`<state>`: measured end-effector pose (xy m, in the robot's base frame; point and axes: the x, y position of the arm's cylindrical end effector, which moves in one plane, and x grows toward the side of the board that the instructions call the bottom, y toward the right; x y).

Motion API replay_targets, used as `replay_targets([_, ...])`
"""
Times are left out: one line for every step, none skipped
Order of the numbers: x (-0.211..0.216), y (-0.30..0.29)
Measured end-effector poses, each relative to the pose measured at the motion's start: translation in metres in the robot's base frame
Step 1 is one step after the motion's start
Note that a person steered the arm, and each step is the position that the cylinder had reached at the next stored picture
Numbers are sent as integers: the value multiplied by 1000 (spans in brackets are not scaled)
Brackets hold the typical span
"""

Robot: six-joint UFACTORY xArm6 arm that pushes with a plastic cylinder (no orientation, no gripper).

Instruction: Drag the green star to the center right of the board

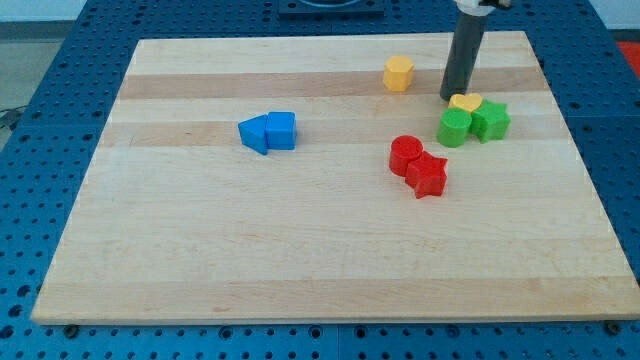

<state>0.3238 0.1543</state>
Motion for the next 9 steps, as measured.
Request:
replay_targets([1, -37])
replay_targets([34, -53])
replay_targets([41, -47])
replay_targets([46, -13])
replay_targets([53, 24])
replay_targets([66, 59])
replay_targets([69, 71])
replay_targets([69, 71])
replay_targets([68, 71])
